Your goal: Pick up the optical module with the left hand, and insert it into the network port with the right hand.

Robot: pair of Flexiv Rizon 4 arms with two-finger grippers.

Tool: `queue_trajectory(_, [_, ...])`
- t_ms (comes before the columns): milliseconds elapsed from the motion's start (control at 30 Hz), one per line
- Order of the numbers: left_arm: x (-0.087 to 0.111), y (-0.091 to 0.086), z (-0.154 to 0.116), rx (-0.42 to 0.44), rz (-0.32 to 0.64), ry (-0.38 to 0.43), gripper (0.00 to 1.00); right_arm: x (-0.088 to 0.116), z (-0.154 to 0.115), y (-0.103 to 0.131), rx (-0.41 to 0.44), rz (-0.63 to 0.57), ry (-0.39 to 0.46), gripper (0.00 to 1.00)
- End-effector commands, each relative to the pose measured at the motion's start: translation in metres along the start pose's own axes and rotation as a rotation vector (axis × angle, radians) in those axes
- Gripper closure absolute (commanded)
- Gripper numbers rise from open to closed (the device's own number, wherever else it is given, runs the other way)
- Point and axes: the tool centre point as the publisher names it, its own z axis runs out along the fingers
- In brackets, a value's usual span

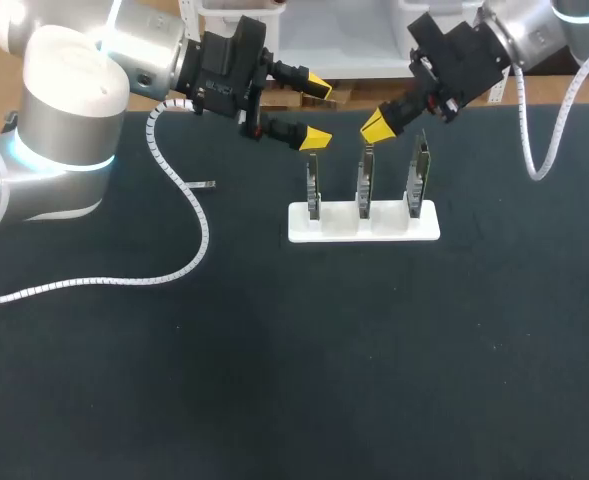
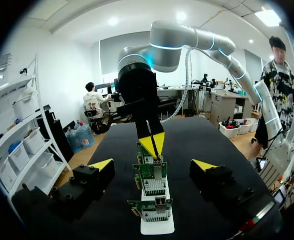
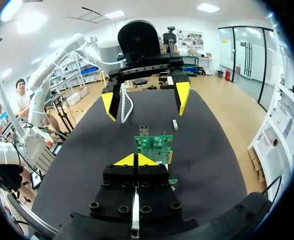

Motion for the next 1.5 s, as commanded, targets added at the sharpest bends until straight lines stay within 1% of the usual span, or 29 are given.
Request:
queue_trajectory(33, [-0.001, 0.000, 0.001, 0.000, -0.003, 0.006, 0.00, 0.002, 0.003, -0.003, -0.006, 0.000, 0.000, 1.00])
queue_trajectory(600, [-0.001, 0.000, 0.001, 0.000, -0.003, 0.006, 0.00, 0.014, 0.011, -0.006, -0.022, 0.033, 0.014, 1.00])
queue_trajectory(700, [-0.001, 0.000, 0.001, 0.000, -0.003, 0.006, 0.00, 0.010, 0.009, -0.005, -0.019, 0.026, 0.006, 1.00])
queue_trajectory(833, [-0.001, 0.000, 0.001, 0.000, -0.003, 0.006, 0.00, 0.001, -0.001, -0.003, -0.006, 0.004, -0.013, 1.00])
queue_trajectory(867, [-0.001, 0.000, 0.001, 0.000, -0.003, 0.006, 0.00, -0.002, -0.004, -0.003, -0.006, 0.002, -0.017, 0.76])
queue_trajectory(900, [-0.001, 0.000, 0.001, 0.000, -0.003, 0.006, 0.00, -0.003, -0.005, -0.003, -0.005, 0.006, -0.015, 0.00])
queue_trajectory(1167, [-0.001, 0.000, 0.001, 0.000, -0.003, 0.006, 0.00, -0.009, -0.021, 0.003, 0.014, -0.023, -0.006, 0.00])
queue_trajectory(1267, [-0.001, 0.000, 0.001, 0.000, -0.003, 0.006, 0.00, -0.007, -0.029, 0.004, 0.028, -0.024, -0.004, 0.00])
queue_trajectory(1500, [-0.001, 0.000, 0.001, 0.000, -0.003, 0.006, 0.00, 0.006, -0.053, 0.005, 0.066, -0.007, 0.000, 0.00])
